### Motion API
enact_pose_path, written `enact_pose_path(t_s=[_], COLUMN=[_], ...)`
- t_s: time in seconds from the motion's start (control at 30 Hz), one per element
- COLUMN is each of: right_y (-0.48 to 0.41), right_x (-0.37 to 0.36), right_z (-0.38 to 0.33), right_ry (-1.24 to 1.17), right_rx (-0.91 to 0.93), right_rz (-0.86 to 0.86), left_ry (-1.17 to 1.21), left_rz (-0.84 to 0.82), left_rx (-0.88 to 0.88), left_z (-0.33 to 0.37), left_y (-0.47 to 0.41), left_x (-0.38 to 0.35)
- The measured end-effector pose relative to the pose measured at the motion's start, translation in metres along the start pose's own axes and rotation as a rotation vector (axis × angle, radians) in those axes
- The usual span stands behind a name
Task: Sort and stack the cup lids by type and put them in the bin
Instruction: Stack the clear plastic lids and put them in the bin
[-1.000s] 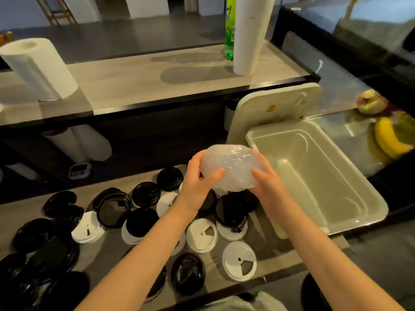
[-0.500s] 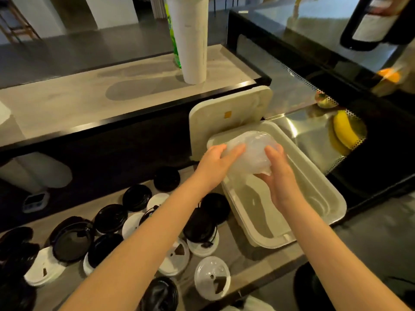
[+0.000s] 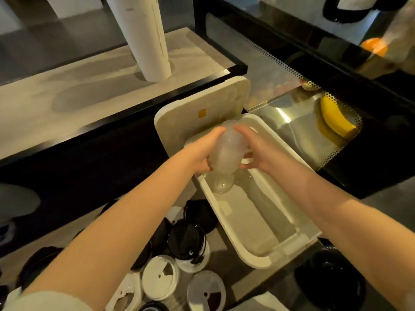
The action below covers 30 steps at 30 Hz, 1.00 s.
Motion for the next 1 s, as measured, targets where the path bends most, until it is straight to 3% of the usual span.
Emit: enact_pose_path(t_s=[0.2, 0.37, 0.5, 0.6, 0.7, 0.87, 1.0], right_y=[-0.017, -0.023, -0.027, -0.024, -0.026, -0.025, -0.024], right_x=[-0.005, -0.009, -0.01, -0.014, -0.013, -0.008, -0.013], right_z=[0.016, 0.033, 0.039, 0.038, 0.04, 0.044, 0.048], right_ry=[0.045, 0.096, 0.253, 0.322, 0.325, 0.15, 0.179], right_rx=[-0.036, -0.009, 0.064, 0.131, 0.157, 0.031, 0.03], right_rz=[-0.015, -0.042, -0.042, -0.059, -0.085, -0.165, -0.194], left_ry=[0.121, 0.038, -0.361, -0.897, -1.228, -1.43, -1.397], left_rz=[0.134, 0.247, 0.276, 0.302, 0.269, 0.346, 0.441], left_rx=[0.075, 0.034, -0.07, -0.313, -0.461, -0.566, -0.63], left_z=[-0.015, -0.009, 0.001, -0.003, -0.013, -0.019, -0.024], left_y=[-0.024, -0.021, -0.013, -0.01, -0.01, -0.012, -0.009], left_x=[-0.01, -0.007, 0.003, 0.019, 0.031, 0.034, 0.037])
Point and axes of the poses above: each hand's wrist, its own y-axis away from the middle knuckle, its own x-axis out of the back of the hand, z = x × y, the point moved 2 cm from there along -y, towards the middle knuckle, and after that the axes turned 3 degrees about -y, right-handed, at the moved point
